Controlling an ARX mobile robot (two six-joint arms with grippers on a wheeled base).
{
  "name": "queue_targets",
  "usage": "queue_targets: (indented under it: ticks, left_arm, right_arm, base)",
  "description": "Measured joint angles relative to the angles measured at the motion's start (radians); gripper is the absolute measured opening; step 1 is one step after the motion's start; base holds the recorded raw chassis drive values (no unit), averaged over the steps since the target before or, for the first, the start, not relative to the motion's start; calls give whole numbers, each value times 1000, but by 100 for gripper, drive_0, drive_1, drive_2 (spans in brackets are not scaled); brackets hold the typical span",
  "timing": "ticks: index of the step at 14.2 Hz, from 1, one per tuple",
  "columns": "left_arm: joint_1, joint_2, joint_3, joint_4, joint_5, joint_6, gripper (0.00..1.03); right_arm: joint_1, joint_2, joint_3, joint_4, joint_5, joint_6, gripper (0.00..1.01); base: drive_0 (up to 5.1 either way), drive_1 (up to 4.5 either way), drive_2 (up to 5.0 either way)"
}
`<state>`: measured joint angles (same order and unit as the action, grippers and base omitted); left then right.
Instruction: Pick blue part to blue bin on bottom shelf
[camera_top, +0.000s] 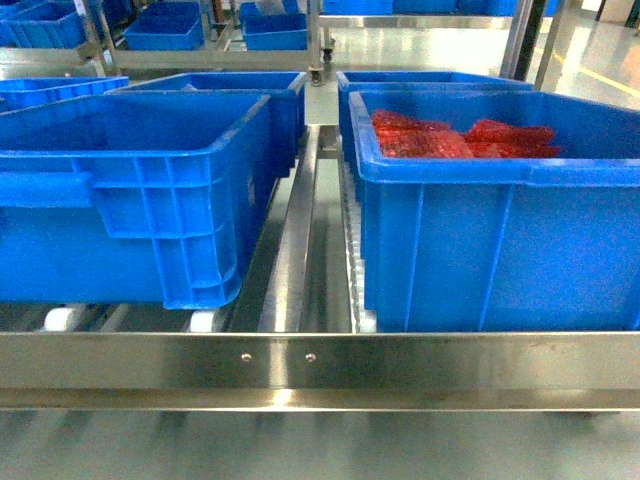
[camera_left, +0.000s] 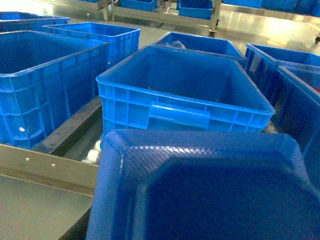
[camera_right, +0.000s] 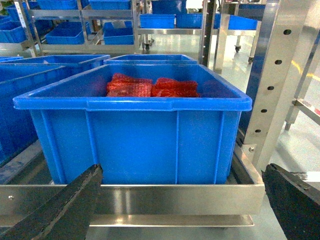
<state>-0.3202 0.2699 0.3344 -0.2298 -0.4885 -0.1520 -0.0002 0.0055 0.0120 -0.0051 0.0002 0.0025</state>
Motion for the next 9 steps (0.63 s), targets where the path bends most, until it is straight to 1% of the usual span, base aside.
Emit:
queue_targets:
  ticks: [3,9]
  left_arm:
    - [0,3,0,0,0,0,43]
    - [0,5,0,-1,0,0,43]
  right_arm:
    - [0,0,0,-3,0,0,98]
    - [0,0,0,0,0,0,98]
  base:
    - [-3,399,-404]
    - [0,0,0]
